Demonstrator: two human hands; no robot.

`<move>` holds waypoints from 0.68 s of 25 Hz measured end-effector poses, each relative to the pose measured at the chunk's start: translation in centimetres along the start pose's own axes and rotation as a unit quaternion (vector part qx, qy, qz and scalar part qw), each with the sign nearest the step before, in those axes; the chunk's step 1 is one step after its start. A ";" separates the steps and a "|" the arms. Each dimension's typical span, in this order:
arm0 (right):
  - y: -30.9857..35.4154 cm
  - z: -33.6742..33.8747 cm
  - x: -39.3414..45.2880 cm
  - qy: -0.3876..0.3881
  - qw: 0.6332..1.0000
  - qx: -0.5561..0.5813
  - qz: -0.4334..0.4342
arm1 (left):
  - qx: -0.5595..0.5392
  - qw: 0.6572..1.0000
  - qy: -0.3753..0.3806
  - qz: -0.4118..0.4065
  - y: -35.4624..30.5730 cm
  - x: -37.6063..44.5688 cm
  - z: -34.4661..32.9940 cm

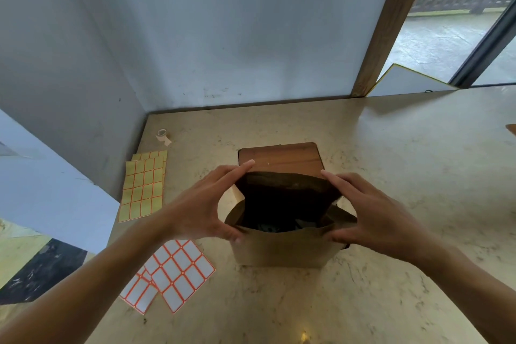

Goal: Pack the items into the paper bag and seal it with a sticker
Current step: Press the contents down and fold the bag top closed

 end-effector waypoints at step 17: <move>-0.7 -1.6 1.0 -0.070 0.988 0.138 -0.023 | -0.006 0.989 -0.073 -0.127 0.9 1.1 -2.4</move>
Point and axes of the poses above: each hand's wrist, its own x-axis towards the middle knuckle, its own z-axis out of the back of the hand, y = z × x, the point moved 2 cm from there along x, towards the middle knuckle, and after that the axes turned 9 degrees about -x, right-handed, at the moved point
